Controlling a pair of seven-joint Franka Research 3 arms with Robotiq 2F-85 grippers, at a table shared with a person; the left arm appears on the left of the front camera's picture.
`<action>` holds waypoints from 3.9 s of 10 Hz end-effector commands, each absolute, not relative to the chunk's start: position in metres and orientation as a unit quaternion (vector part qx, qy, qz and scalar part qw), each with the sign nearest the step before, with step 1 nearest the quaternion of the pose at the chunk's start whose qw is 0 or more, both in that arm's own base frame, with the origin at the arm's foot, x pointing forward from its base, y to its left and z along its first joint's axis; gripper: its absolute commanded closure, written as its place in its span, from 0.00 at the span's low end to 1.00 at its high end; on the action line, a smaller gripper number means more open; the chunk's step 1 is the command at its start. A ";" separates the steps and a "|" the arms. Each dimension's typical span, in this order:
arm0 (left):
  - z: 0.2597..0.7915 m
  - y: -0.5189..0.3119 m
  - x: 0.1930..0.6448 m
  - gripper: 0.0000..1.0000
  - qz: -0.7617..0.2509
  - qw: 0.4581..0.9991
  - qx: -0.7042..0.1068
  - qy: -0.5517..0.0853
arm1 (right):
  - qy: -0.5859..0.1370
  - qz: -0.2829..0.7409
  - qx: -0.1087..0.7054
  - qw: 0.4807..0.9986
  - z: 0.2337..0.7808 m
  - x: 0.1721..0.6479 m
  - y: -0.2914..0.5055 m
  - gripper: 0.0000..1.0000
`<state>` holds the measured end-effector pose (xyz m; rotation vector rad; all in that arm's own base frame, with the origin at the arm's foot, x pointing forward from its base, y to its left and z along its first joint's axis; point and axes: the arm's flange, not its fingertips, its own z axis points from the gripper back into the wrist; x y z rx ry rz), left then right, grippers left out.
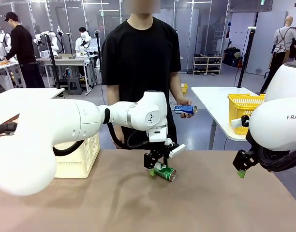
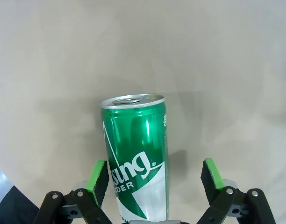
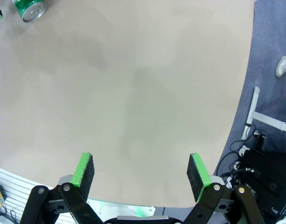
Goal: Place the drinks into the Shopping basket.
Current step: Pick up one drink and place it into the Shopping basket.
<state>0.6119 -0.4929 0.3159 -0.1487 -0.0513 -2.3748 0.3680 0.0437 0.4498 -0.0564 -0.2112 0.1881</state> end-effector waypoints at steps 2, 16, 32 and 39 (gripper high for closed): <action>0.320 -0.515 0.640 0.07 -0.927 0.369 -0.068 -0.018 | -0.106 0.096 -0.029 0.989 0.451 0.368 0.043 0.00; 0.340 -0.514 0.620 1.00 -0.914 0.400 -0.062 -0.012 | -0.106 0.096 -0.029 0.989 0.451 0.368 0.043 0.00; 0.577 -0.361 0.550 1.00 -0.832 0.547 0.043 -0.086 | -0.106 0.096 -0.029 0.989 0.451 0.368 0.043 0.00; 0.598 -0.379 0.591 1.00 -0.838 0.539 0.047 -0.071 | -0.106 0.096 -0.029 0.989 0.451 0.368 0.043 0.00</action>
